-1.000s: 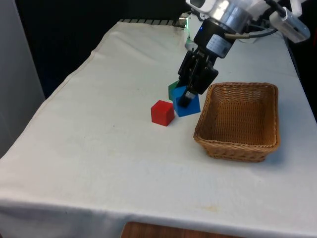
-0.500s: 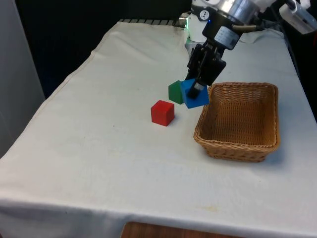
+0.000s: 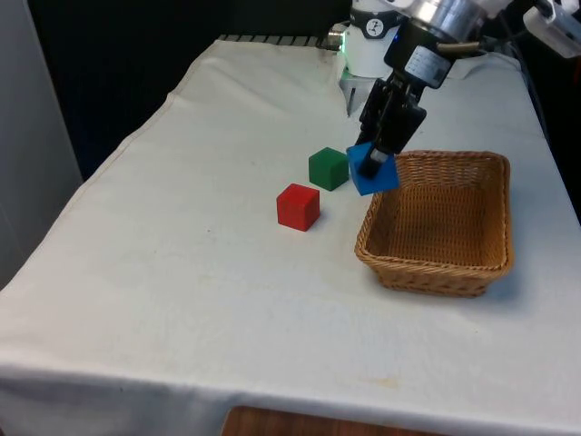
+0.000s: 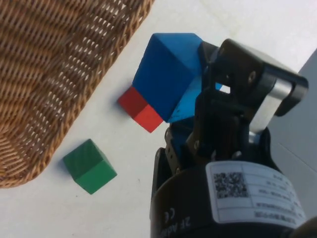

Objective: Pick up the blue cube and place it into the basket.

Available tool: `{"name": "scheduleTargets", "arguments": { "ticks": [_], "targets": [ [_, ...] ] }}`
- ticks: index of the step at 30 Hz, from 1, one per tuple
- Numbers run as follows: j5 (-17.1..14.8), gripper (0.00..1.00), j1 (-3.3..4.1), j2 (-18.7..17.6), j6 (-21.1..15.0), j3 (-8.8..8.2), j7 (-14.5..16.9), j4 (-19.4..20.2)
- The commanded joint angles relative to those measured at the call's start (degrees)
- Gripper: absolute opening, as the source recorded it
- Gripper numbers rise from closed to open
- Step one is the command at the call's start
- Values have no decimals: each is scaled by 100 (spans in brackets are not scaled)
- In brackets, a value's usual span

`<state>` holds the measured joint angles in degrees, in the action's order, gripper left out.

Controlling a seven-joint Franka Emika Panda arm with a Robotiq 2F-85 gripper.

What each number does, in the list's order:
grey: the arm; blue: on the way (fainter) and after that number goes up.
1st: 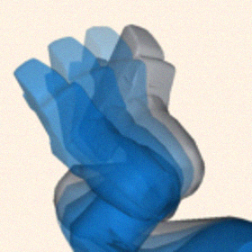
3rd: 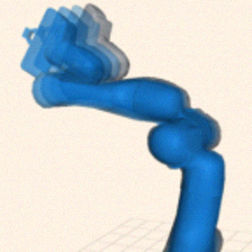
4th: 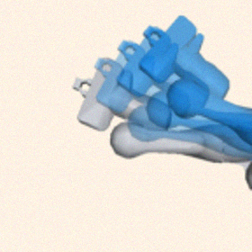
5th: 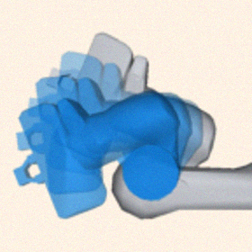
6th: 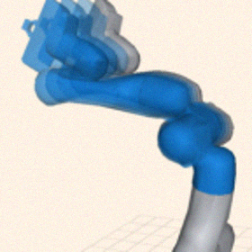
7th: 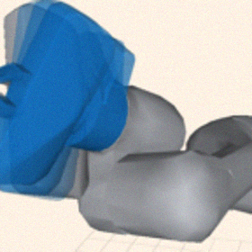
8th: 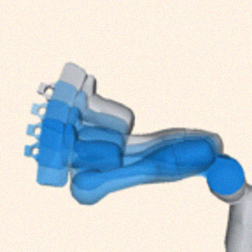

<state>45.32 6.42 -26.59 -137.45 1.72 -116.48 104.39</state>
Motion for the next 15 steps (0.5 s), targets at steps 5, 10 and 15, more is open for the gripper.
{"name": "scheduleTargets", "arguments": {
  "ticks": [5, 10, 15],
  "targets": [
    [-166, 0, -34, 86, -74, 74, -46, 132],
    [-149, 0, -6, 69, 0, 80, -97, 115],
    [-401, 0, -57, 138, -97, 166, -120, 235]
  ]
}}
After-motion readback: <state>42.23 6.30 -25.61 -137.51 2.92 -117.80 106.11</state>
